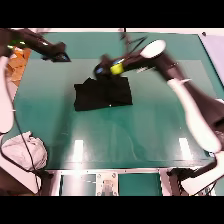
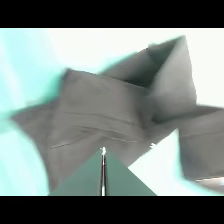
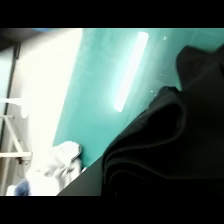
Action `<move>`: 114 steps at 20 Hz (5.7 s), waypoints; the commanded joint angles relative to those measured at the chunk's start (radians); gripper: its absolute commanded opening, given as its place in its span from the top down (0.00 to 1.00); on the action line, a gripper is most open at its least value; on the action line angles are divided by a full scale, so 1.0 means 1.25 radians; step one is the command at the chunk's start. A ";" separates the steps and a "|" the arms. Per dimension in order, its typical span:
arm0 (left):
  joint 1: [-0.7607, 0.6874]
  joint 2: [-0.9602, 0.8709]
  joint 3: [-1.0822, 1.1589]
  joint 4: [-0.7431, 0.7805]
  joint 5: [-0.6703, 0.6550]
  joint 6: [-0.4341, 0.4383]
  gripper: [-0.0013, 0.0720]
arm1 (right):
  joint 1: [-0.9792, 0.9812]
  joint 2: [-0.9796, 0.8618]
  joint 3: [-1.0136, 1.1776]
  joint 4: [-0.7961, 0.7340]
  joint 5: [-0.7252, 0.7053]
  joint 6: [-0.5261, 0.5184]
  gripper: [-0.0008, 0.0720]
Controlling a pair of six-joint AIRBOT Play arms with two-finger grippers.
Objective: Fold the shirts.
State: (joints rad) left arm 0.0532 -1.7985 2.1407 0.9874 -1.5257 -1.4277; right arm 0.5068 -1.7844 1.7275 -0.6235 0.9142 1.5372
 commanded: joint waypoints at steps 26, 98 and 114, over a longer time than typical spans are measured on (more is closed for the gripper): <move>0.081 0.062 -0.089 0.020 -0.010 0.060 0.95 | -0.291 -0.220 -0.108 0.080 0.197 -0.204 0.22; 0.008 0.180 -0.134 0.018 -0.037 0.057 0.95 | -0.832 0.278 -0.142 -0.396 0.462 0.118 0.96; -0.158 0.599 -0.841 0.084 0.125 0.053 0.95 | -0.122 0.606 -0.643 -0.414 0.146 0.025 0.96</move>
State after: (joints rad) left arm -0.1387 -1.0767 1.1278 1.0744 -1.3933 -1.3602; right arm 0.2901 -1.0374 0.9451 -1.1435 1.1229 1.5730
